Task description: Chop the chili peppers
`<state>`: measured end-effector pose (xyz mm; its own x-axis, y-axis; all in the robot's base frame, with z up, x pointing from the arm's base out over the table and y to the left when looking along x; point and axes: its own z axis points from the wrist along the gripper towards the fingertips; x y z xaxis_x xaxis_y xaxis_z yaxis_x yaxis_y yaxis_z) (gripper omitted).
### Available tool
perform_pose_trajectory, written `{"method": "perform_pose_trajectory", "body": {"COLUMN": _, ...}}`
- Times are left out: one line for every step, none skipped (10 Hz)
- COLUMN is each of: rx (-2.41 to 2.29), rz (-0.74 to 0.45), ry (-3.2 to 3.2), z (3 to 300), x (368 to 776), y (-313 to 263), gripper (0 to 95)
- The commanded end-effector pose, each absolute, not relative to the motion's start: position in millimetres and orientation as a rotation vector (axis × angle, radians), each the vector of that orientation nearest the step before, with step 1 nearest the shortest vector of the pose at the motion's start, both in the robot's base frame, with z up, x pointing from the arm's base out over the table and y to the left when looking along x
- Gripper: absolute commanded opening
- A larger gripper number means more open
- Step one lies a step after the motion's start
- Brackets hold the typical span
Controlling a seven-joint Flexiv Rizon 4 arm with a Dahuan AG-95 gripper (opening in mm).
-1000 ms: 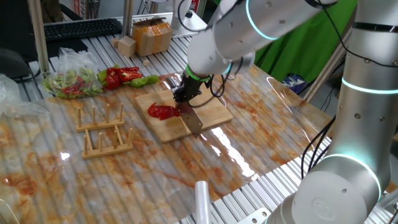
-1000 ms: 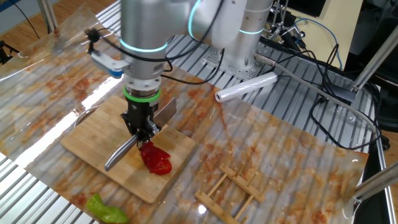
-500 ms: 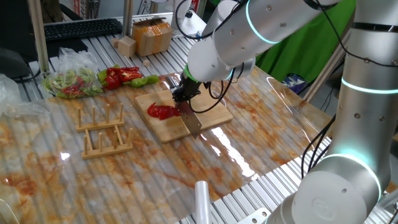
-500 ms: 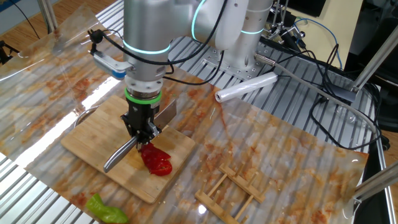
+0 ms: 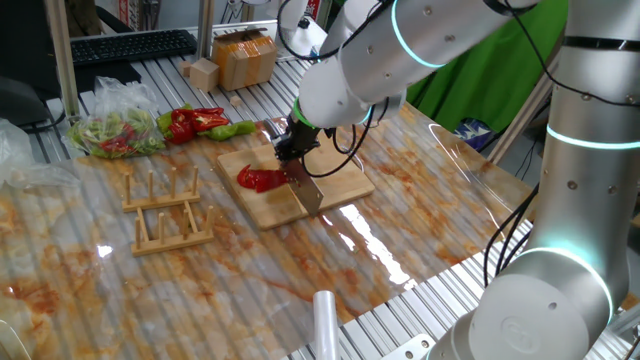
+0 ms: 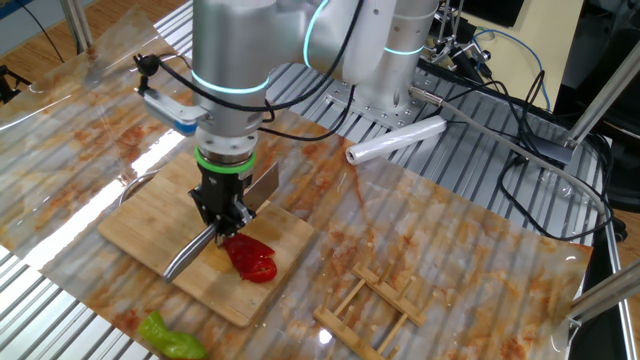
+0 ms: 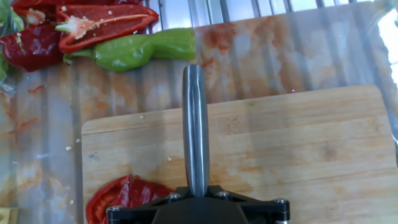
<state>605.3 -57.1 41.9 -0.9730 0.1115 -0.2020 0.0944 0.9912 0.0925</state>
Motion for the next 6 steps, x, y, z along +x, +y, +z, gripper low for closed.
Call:
{"method": "perform_pose_trajectory", "body": {"rx": 0.206, "rz": 0.086, "ry": 2.981, "z": 57.1, "x": 599.2, "y": -53.9, "gripper": 0.0}}
{"method": "perform_pose_trajectory", "body": {"rx": 0.196, "rz": 0.084, "ry": 2.985, "z": 57.6, "x": 600.0, "y": -54.2, "gripper": 0.0}}
{"method": "perform_pose_trajectory", "body": {"rx": 0.19, "rz": 0.083, "ry": 2.989, "z": 58.7, "x": 600.4, "y": -54.8, "gripper": 0.0}}
{"method": "perform_pose_trajectory", "body": {"rx": 0.184, "rz": 0.084, "ry": 3.005, "z": 59.3, "x": 600.4, "y": -55.0, "gripper": 0.0}}
{"method": "perform_pose_trajectory", "body": {"rx": 0.176, "rz": 0.09, "ry": 3.023, "z": 59.8, "x": 601.1, "y": -55.3, "gripper": 0.0}}
{"method": "perform_pose_trajectory", "body": {"rx": 0.161, "rz": 0.094, "ry": 3.039, "z": 60.2, "x": 601.8, "y": -55.5, "gripper": 0.0}}
